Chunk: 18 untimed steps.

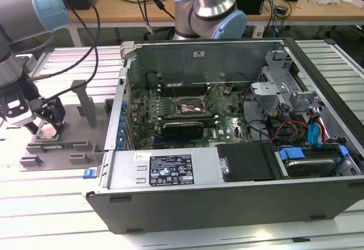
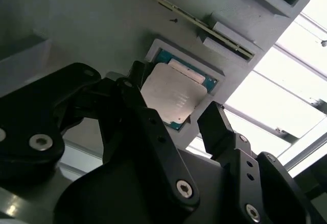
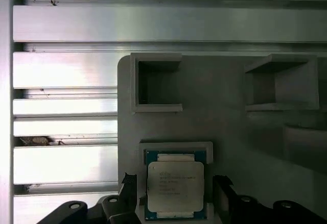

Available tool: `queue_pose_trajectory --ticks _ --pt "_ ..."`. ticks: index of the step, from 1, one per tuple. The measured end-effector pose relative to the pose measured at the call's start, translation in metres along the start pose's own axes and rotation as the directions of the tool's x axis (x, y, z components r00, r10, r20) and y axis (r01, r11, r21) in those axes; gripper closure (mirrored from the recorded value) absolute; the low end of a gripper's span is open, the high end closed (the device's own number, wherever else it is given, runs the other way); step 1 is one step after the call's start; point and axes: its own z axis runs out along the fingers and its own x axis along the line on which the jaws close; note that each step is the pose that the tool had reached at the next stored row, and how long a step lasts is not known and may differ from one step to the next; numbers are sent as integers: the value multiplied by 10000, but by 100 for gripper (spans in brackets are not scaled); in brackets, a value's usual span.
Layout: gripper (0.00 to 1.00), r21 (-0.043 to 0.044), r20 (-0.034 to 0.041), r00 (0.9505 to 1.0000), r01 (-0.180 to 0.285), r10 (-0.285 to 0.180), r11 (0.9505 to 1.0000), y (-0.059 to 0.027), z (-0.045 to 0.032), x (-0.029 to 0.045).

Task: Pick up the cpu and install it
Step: 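Pick up the cpu and move it towards the insertion slot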

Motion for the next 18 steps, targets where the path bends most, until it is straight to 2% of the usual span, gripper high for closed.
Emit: queue_pose_trajectory --ticks 2,4,16,17,18 --pt "31 -7 -74 10000 7 -7 10000 0 12 -11" --pt "31 -9 -76 10000 25 -25 10000 0 13 -33" --pt "31 -8 -76 10000 29 -29 10000 0 29 -34" --pt "32 -8 -76 10000 29 -29 10000 0 30 -34" --pt "39 -8 -76 10000 30 -30 10000 0 30 -34"
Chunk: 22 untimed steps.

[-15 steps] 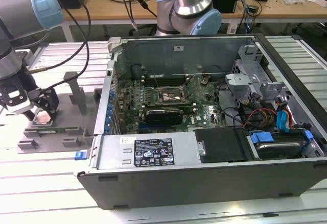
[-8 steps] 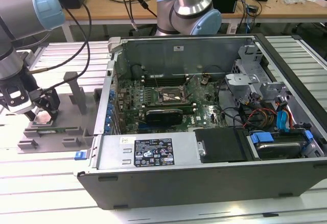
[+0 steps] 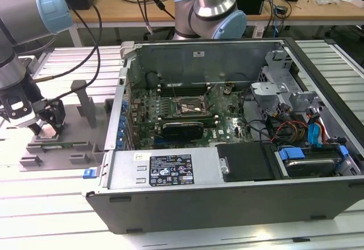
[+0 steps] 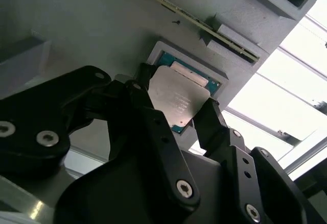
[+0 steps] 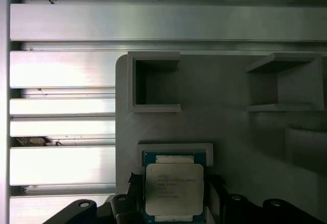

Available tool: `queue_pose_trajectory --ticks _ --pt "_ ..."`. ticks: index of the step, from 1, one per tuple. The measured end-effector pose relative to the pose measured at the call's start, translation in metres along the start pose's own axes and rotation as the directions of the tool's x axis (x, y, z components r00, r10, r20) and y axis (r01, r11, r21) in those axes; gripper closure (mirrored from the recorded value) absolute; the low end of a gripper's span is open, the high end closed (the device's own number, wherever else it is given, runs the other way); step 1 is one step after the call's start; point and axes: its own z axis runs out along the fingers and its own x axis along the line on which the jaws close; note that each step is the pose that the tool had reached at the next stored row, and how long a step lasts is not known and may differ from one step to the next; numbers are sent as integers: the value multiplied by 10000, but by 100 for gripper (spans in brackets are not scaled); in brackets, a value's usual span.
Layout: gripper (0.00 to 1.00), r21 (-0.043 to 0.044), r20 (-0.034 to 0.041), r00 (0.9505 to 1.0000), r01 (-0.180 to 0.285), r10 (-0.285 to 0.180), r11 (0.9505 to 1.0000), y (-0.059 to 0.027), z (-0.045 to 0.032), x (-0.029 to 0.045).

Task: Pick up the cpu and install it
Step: 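Pick up the cpu and move it towards the insertion slot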

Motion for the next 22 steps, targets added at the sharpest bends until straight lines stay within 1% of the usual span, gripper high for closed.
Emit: queue_pose_trajectory --ticks 10,11,12,13,22 --pt "39 -4 -1 10000 -1 1 10000 1 -11 -4" --pt "39 -7 -33 10000 -1 1 10000 0 -10 -6" --pt "39 -16 -123 9999 -4 4 10000 0 -11 -5" --pt "39 -21 -148 9999 -7 7 10000 1 -11 -4" --pt "39 -23 -152 9999 -8 8 10000 6 -10 -18"
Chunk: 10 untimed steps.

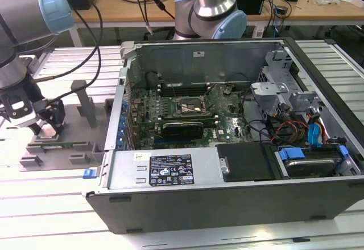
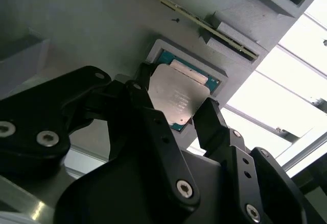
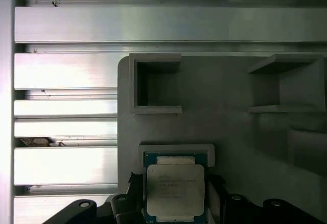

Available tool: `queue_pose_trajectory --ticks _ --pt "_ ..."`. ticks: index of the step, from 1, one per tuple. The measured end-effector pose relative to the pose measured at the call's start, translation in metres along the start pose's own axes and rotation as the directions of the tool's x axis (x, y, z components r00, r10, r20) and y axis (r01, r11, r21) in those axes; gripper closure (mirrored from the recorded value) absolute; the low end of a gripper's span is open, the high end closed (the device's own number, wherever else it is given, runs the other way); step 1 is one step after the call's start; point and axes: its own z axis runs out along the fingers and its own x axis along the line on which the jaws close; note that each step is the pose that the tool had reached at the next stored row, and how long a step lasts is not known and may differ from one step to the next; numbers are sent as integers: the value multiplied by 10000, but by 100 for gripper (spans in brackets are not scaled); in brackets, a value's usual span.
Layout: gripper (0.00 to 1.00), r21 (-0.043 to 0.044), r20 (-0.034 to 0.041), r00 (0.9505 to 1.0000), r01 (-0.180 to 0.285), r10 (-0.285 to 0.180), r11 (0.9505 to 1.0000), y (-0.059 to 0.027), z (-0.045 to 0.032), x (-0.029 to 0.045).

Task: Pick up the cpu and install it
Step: 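Pick up the cpu and move it towards the insertion slot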

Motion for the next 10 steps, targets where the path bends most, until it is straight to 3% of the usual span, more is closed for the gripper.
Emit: queue_pose_trajectory --ticks 5,7,10 --pt "39 0 -1 10000 2 -2 10000 -1 0 -4" --pt "46 0 -1 10000 2 -2 10000 -1 0 -6" --pt "46 0 -1 10000 2 -2 10000 -1 -2 -9"
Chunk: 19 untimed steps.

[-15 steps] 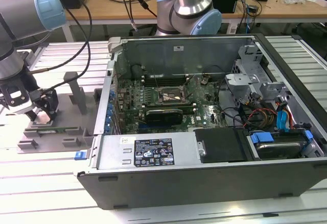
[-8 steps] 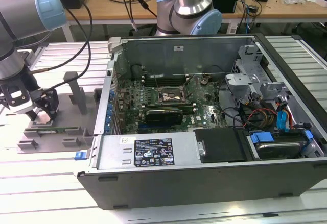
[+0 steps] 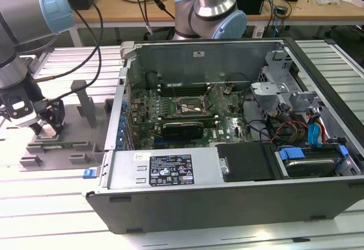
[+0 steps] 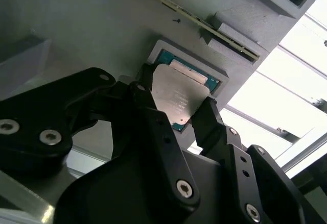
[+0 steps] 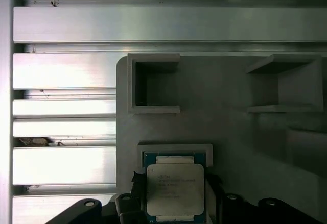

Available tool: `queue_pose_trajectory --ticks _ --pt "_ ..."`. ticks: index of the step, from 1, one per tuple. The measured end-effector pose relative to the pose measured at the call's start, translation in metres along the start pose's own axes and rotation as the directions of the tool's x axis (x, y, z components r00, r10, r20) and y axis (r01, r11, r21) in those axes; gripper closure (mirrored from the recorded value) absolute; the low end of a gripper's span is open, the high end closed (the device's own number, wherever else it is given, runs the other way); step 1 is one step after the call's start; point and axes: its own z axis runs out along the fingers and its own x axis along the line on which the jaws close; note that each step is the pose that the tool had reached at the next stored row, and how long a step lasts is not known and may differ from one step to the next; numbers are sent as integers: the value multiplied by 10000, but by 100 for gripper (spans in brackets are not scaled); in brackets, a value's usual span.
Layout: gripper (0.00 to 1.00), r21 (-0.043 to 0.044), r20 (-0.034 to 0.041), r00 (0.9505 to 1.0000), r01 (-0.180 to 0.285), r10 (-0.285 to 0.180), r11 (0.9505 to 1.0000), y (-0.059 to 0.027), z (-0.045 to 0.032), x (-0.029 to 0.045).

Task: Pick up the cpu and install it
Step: 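Pick up the cpu and move it towards the insertion slot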

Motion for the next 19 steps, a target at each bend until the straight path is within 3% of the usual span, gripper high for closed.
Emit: queue_pose_trajectory --ticks 5,8,19 --pt "46 -1 1 10000 0 0 10000 5 -153 -5" --pt "46 0 1 10000 0 0 10000 10 -307 -9" --pt "46 17 8 10000 1 -1 10000 23 -707 -21"
